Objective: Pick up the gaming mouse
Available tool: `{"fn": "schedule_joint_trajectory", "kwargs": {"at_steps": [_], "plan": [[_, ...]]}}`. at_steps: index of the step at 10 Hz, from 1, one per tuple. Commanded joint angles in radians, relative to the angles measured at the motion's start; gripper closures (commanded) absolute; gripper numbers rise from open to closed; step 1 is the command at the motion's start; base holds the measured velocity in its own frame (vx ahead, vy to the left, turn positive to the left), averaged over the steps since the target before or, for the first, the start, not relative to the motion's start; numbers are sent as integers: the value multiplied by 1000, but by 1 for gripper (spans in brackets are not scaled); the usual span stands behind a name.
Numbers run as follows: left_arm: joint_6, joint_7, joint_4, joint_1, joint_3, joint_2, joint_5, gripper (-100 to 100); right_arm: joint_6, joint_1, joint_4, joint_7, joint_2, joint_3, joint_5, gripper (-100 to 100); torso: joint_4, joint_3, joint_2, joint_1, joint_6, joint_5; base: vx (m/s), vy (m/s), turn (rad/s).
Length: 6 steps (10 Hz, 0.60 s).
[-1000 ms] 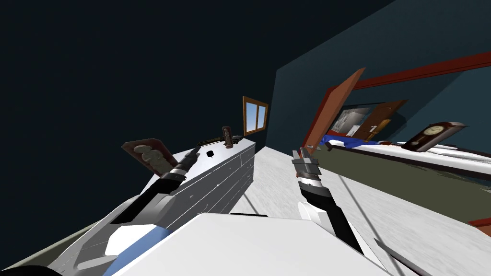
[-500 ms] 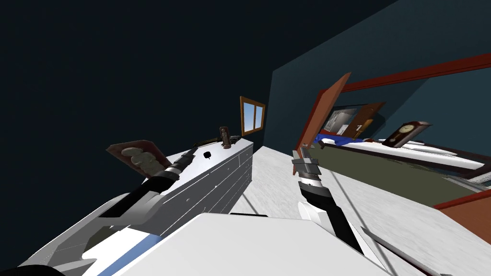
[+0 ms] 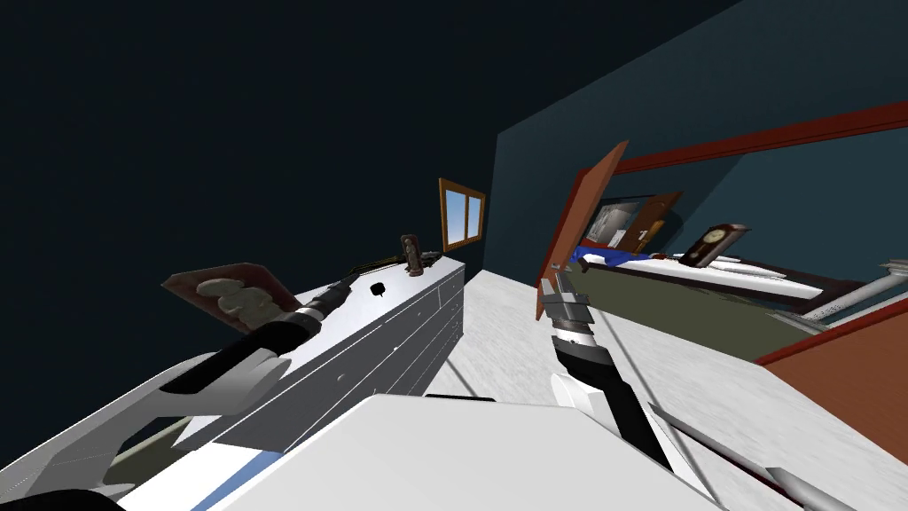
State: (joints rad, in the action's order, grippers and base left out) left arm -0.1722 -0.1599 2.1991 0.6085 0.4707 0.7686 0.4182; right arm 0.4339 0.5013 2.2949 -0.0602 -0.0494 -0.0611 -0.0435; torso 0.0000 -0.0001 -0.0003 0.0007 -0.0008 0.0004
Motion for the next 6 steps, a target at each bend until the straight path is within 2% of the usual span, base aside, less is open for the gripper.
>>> {"fn": "schedule_joint_trajectory", "kwargs": {"at_steps": [1,2,3,4,5,6], "plan": [[-50,-3,-11,19,39,50,44,-100,0,0,0,0,0,0,0,0,0,0,0,0,0,0,0,2,-102],[-77,-3,-11,19,39,56,44,-100,0,0,0,0,0,0,0,0,0,0,0,0,1,0,-1,7,-93],[-106,-4,-25,42,78,97,89,-100,0,0,0,0,0,0,0,0,0,0,0,0,0,0,1,11,-142],[-132,-4,-25,42,78,111,89,-100,0,0,0,0,0,0,0,0,0,0,0,0,1,0,1,13,-58],[-160,-5,-39,68,118,151,133,-100,0,0,0,0,0,0,0,0,0,0,0,0,0,0,3,9,-101],[-178,-5,-39,68,118,166,134,-100,0,0,0,0,0,0,0,0,0,0,0,0,0,0,2,10,-56]]}}
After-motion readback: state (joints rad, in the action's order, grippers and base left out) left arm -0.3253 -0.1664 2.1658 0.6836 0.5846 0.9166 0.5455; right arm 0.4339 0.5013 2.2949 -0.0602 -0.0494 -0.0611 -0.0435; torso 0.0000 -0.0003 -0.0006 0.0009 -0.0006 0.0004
